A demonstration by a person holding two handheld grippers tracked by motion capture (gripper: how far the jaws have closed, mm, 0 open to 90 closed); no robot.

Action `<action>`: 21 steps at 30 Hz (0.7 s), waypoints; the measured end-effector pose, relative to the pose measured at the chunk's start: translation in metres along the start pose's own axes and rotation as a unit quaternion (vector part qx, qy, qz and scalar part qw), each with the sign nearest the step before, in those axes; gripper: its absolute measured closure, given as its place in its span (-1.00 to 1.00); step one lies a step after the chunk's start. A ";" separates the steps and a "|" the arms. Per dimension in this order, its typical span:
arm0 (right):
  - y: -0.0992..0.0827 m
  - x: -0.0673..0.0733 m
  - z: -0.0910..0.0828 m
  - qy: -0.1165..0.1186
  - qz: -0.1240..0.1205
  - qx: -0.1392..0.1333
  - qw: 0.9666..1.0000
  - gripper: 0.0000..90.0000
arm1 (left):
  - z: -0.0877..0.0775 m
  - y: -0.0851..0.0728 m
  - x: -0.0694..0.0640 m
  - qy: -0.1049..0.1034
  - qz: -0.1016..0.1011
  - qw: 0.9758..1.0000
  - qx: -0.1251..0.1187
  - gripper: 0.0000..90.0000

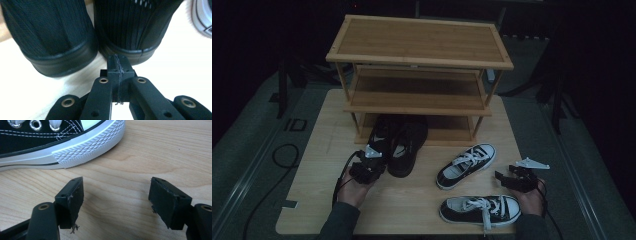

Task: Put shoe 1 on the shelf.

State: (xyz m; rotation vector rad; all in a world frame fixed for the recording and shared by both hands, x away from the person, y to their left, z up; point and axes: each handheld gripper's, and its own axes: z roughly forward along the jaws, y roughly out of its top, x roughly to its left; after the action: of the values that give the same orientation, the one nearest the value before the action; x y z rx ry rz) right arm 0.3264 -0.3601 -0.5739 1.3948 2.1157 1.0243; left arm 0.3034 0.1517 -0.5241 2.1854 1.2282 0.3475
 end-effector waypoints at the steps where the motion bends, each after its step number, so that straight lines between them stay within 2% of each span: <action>1: 0.000 0.000 0.000 0.000 0.000 0.000 1.000 -0.38 | 0.002 -0.001 -0.001 0.000 0.001 1.000 0.003 1.00; 13: 0.000 0.000 0.000 0.000 0.000 0.000 1.000 -0.38 | 0.017 -0.009 -0.008 0.000 0.012 1.000 0.027 1.00; 21: 0.000 0.000 0.000 -0.001 -0.001 0.000 1.000 -0.38 | 0.027 -0.012 -0.017 -0.009 0.020 0.999 0.033 1.00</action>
State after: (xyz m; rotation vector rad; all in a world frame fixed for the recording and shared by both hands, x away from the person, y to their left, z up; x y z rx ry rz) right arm 0.3263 -0.3598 -0.5739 1.3936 2.1160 1.0215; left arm 0.2990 0.1317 -0.5512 2.2680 1.2024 0.3064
